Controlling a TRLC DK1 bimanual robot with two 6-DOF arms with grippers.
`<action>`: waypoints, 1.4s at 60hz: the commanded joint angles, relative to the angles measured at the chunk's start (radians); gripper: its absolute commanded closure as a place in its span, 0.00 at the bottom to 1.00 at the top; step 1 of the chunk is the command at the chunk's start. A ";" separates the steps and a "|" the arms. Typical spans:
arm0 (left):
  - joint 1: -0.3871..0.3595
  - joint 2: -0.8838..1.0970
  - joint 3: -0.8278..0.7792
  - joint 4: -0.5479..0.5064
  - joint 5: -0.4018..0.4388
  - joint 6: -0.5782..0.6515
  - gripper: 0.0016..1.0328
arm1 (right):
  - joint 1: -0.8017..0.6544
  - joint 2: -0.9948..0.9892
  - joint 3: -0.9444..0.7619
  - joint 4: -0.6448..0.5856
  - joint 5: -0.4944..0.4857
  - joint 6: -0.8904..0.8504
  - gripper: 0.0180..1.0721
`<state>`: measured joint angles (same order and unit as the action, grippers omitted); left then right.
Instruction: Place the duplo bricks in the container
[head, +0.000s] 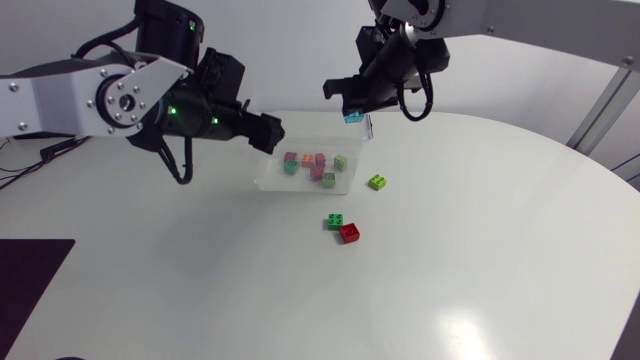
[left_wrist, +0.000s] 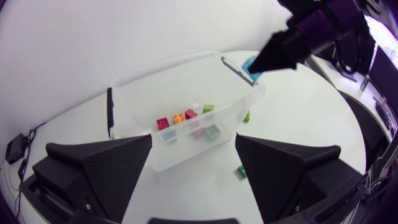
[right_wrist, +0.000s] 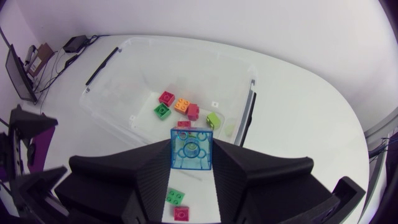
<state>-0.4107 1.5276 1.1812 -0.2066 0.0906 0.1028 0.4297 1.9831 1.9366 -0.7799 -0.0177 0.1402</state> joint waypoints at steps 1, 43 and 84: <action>-0.028 -0.038 -0.069 0.009 0.021 0.037 0.10 | -0.002 0.076 0.081 -0.027 0.004 0.036 0.78; -0.197 0.069 -0.183 0.125 0.057 0.179 0.10 | -0.085 0.077 0.205 -0.133 -0.027 -0.030 0.05; -0.211 0.393 0.083 -0.097 0.141 0.452 0.14 | -0.335 -0.297 -0.556 0.156 -0.218 -0.271 0.05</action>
<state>-0.6231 1.8709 1.1969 -0.2668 0.2207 0.5003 0.1112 1.7203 1.4361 -0.6495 -0.2192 -0.0975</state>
